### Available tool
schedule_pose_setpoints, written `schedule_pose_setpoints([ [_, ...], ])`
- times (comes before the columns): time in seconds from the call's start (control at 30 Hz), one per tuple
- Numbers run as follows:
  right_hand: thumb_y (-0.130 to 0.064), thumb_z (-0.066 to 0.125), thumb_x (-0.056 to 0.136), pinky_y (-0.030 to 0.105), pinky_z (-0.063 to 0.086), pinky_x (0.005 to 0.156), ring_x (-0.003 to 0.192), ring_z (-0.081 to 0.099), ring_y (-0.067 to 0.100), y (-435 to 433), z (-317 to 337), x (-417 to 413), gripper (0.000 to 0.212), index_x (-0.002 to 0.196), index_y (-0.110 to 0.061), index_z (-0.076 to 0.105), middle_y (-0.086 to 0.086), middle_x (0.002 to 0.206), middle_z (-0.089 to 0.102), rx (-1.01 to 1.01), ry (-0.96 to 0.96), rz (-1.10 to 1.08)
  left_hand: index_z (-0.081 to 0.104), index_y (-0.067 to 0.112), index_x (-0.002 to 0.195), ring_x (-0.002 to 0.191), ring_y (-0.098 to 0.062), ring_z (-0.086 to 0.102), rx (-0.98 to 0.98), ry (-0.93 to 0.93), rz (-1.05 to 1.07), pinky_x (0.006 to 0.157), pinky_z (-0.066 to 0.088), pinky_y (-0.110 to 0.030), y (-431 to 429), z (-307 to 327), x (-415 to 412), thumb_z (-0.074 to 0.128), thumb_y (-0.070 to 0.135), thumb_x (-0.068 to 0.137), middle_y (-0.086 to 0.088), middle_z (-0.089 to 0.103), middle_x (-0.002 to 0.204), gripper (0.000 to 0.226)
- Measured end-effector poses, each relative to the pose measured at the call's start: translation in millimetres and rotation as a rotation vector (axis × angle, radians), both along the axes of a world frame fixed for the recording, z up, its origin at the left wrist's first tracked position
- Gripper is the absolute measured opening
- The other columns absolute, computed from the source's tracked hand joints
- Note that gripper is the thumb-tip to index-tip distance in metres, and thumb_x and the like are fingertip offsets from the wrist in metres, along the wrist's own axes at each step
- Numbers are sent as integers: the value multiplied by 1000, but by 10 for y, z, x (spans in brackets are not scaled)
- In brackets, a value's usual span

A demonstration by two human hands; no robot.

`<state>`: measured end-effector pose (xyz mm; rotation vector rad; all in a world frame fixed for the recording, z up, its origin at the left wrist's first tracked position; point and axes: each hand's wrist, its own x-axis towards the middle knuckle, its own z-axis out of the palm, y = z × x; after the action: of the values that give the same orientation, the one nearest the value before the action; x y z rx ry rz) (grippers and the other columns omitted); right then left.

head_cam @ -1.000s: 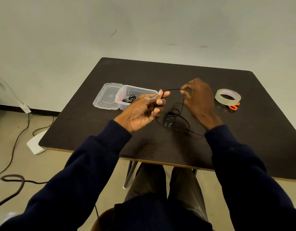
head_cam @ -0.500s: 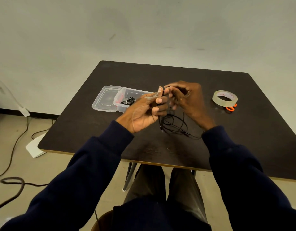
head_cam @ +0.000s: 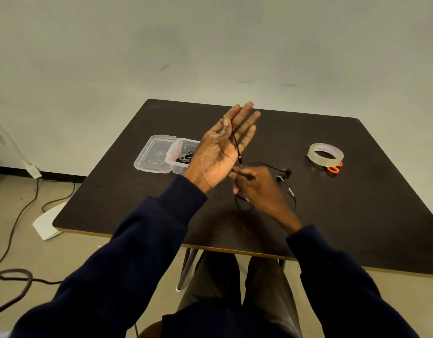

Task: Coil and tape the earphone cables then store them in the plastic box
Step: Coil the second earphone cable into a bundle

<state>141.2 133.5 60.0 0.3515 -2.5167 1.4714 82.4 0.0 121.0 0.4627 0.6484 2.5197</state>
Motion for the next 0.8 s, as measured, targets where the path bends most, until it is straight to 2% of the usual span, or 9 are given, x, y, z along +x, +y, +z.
schedule_pose_setpoints([
  [0.1, -18, 57, 105, 34, 52, 59, 58, 62, 12, 37, 41, 138, 20, 100, -21, 77, -2, 67, 68, 163, 61, 27, 57, 7, 130, 143, -30, 49, -112, 109, 109, 122, 36, -43, 43, -30, -97, 31, 10, 111, -13, 53, 151, 32],
  [0.2, -24, 60, 103, 45, 53, 65, 66, 66, 13, 174, 236, 166, 22, 95, -10, 75, -2, 75, 71, 337, 148, -50, 59, 1, 130, 130, -33, 62, -437, 271, 219, 117, 42, -47, 44, -138, -141, 33, 9, 112, -21, 63, 139, 32],
  [0.37, -26, 71, 95, 46, 55, 67, 81, 67, 19, 401, 703, 135, 11, 101, -20, 78, -2, 95, 73, 709, 293, -69, 68, 0, 114, 82, -30, 77, -837, 496, 216, 78, 63, -42, -2, -255, -54, 36, 5, 110, -15, 78, 93, 32],
  [0.43, -24, 70, 95, 46, 56, 68, 84, 68, 24, 456, 870, 79, 11, 101, -17, 77, 1, 97, 72, 794, 374, -52, 69, 0, 111, 58, -28, 70, -873, 525, 156, 56, 59, -37, -20, -245, -18, 34, 8, 111, -16, 76, 83, 35],
  [0.5, -24, 69, 96, 46, 56, 68, 86, 68, 24, 507, 991, 4, 12, 101, -15, 76, 2, 97, 72, 810, 459, -38, 71, 2, 110, 41, -16, 50, -869, 491, 91, 44, 44, -25, -20, -223, 15, 32, 14, 112, -14, 69, 73, 40],
  [0.57, -22, 68, 98, 45, 56, 70, 88, 68, 22, 546, 1038, -94, 12, 102, -13, 76, 3, 98, 72, 793, 535, -38, 72, 2, 110, 41, -9, 30, -808, 425, 1, 40, 29, -21, -14, -200, 45, 31, 21, 114, -6, 58, 64, 45],
  [0.67, -17, 70, 97, 26, 51, 73, 83, 63, 10, 557, 987, -263, 13, 104, -10, 78, 0, 93, 71, 550, 571, -69, 67, 2, 109, 44, -3, 26, -641, 328, -146, 41, 18, -19, -17, -170, 76, 31, 22, 114, 1, 50, 65, 42],
  [0.73, -14, 68, 98, 23, 47, 70, 77, 63, 9, 537, 873, -341, 13, 105, -9, 79, -2, 86, 70, 301, 482, -112, 65, 1, 111, 46, -2, 35, -527, 284, -213, 40, 23, -15, -31, -123, 122, 32, 20, 113, -1, 59, 74, 38],
  [0.8, -6, 67, 97, 27, 53, 72, 81, 70, 14, 491, 737, -355, 13, 103, -4, 78, 4, 89, 75, 94, 349, -59, 63, 2, 120, 57, -7, 56, -422, 280, -228, 43, 41, -14, -46, -43, 151, 33, 20, 113, -8, 73, 98, 35],
])
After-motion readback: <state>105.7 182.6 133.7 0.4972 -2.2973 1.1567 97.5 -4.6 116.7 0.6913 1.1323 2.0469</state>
